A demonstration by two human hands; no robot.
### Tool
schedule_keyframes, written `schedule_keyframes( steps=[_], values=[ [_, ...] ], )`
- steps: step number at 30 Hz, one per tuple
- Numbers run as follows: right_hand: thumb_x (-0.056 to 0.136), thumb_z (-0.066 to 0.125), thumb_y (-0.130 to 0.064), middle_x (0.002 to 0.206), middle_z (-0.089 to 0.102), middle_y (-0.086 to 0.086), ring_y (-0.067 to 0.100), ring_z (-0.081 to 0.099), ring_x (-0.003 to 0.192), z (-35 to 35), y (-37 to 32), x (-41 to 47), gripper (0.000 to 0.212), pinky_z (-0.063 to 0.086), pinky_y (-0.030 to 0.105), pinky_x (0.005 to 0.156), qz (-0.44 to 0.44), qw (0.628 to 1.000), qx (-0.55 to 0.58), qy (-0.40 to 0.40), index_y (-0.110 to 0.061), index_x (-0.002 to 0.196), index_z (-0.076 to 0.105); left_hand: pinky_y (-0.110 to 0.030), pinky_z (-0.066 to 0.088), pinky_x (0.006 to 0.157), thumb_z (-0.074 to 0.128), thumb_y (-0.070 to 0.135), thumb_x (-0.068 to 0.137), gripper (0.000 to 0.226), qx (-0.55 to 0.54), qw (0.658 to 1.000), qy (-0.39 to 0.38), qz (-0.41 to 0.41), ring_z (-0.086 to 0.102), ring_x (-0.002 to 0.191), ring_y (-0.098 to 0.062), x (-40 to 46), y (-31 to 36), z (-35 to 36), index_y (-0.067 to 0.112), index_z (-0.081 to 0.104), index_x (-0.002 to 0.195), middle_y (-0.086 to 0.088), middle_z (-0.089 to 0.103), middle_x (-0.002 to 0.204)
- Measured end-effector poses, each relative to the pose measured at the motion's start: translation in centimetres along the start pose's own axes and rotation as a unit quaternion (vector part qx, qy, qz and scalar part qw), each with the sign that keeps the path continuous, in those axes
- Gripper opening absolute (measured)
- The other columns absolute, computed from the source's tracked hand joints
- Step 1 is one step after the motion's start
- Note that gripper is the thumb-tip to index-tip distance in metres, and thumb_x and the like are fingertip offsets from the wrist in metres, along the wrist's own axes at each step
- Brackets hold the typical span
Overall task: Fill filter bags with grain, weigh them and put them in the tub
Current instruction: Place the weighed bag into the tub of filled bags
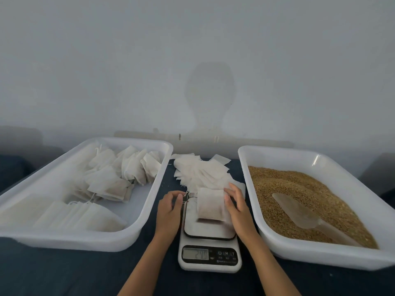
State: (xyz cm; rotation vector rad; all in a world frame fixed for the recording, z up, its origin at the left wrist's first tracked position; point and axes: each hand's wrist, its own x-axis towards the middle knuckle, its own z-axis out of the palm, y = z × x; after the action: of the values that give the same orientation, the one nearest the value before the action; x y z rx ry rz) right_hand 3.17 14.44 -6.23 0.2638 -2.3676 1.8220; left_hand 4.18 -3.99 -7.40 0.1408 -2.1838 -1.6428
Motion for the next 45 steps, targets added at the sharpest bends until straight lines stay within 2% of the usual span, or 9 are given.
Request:
schedule_keyframes(
  steps=[3, 8, 12, 15, 19, 26, 31, 37, 45],
  values=[
    [0.099, 0.042, -0.017, 0.136, 0.049, 0.005, 0.012, 0.045, 0.125, -0.5, -0.1, -0.1, 0.041, 0.032, 0.022, 0.103, 0.016, 0.997, 0.069, 0.037, -0.013, 0.139, 0.038, -0.01, 0.036, 0.075, 0.045, 0.016, 0.098, 0.016, -0.024, 0.999, 0.033, -0.014, 0.053, 0.097, -0.007, 0.0, -0.2, -0.2, 0.013, 0.059, 0.107, 0.005, 0.06, 0.103],
    [0.099, 0.041, -0.014, 0.133, 0.052, 0.013, 0.013, 0.048, 0.118, -0.7, -0.1, -0.1, 0.038, 0.035, 0.017, 0.095, 0.022, 0.991, 0.122, 0.054, -0.006, 0.136, 0.042, -0.009, 0.036, 0.075, 0.045, 0.012, 0.097, 0.014, -0.058, 0.996, 0.054, -0.031, 0.052, 0.092, 0.003, 0.0, -0.3, -0.3, 0.01, 0.057, 0.105, 0.003, 0.059, 0.102],
    [0.093, 0.051, -0.038, 0.117, 0.058, 0.006, 0.018, 0.051, 0.12, -0.5, -0.4, -0.3, 0.047, 0.039, 0.013, 0.091, 0.014, 0.988, 0.144, 0.054, -0.01, 0.129, 0.045, -0.008, 0.036, 0.073, 0.046, 0.009, 0.096, 0.013, -0.062, 0.996, 0.054, -0.035, 0.052, 0.091, 0.003, 0.1, -0.3, -0.2, 0.011, 0.057, 0.104, 0.005, 0.058, 0.099],
    [0.098, 0.043, -0.016, 0.117, 0.059, 0.005, 0.018, 0.051, 0.121, -0.5, -0.1, -0.3, 0.036, 0.035, 0.023, 0.101, 0.015, 0.99, 0.133, 0.052, -0.005, 0.132, 0.045, -0.009, 0.037, 0.073, 0.047, 0.008, 0.096, 0.013, -0.068, 0.996, 0.052, -0.036, 0.053, 0.093, -0.001, 0.1, -0.3, -0.2, 0.012, 0.057, 0.103, 0.007, 0.058, 0.099],
    [0.098, 0.043, -0.009, 0.115, 0.06, 0.009, 0.012, 0.054, 0.11, -0.2, 0.2, 0.0, 0.031, 0.041, 0.006, 0.087, 0.009, 0.993, 0.106, 0.045, -0.002, 0.128, 0.046, -0.01, 0.04, 0.074, 0.051, 0.006, 0.093, 0.014, -0.052, 0.998, 0.038, -0.025, 0.055, 0.094, -0.004, 0.2, -0.2, -0.2, 0.014, 0.057, 0.103, 0.007, 0.059, 0.099],
    [0.091, 0.058, -0.009, 0.104, 0.061, 0.006, 0.015, 0.058, 0.1, 0.6, -0.5, 1.9, 0.026, 0.043, 0.014, 0.079, 0.03, 0.999, 0.021, 0.023, -0.014, 0.116, 0.054, -0.01, 0.044, 0.081, 0.061, 0.012, 0.089, 0.029, 0.0, 0.996, -0.085, -0.012, 0.058, 0.102, -0.009, 1.9, 1.8, 1.1, 0.016, 0.051, 0.116, 0.002, 0.062, 0.114],
    [0.084, 0.064, 0.001, 0.084, 0.063, 0.006, 0.015, 0.061, 0.081, 1.3, -2.6, 2.5, 0.032, 0.045, 0.01, 0.063, -0.005, 0.999, -0.005, 0.052, -0.015, 0.11, 0.055, -0.033, 0.042, 0.1, 0.07, 0.039, 0.081, 0.069, 0.131, 0.974, -0.181, -0.043, 0.052, 0.116, -0.019, 2.8, 3.8, 2.2, 0.021, 0.034, 0.137, 0.001, 0.053, 0.126],
    [0.082, 0.066, 0.002, 0.084, 0.062, 0.001, 0.013, 0.059, 0.075, 2.8, -7.2, 3.2, 0.027, 0.043, 0.009, 0.062, -0.071, 0.996, -0.009, 0.059, -0.017, 0.098, 0.057, -0.022, 0.04, 0.062, 0.07, 0.033, 0.078, 0.027, 0.221, 0.974, -0.03, 0.028, 0.056, 0.072, -0.011, 2.6, 7.1, -0.3, 0.023, 0.06, 0.101, 0.004, 0.066, 0.089],
    [0.083, 0.065, -0.001, 0.082, 0.062, -0.004, 0.01, 0.059, 0.078, 7.9, -14.6, 4.2, 0.032, 0.047, 0.018, 0.073, -0.16, 0.987, 0.028, -0.016, -0.031, 0.089, 0.055, -0.028, 0.03, 0.057, 0.063, 0.027, 0.083, 0.008, 0.271, 0.954, 0.086, 0.091, 0.049, 0.068, -0.017, 3.0, 11.8, -8.7, 0.019, 0.06, 0.084, 0.005, 0.054, 0.069]
  ],
)
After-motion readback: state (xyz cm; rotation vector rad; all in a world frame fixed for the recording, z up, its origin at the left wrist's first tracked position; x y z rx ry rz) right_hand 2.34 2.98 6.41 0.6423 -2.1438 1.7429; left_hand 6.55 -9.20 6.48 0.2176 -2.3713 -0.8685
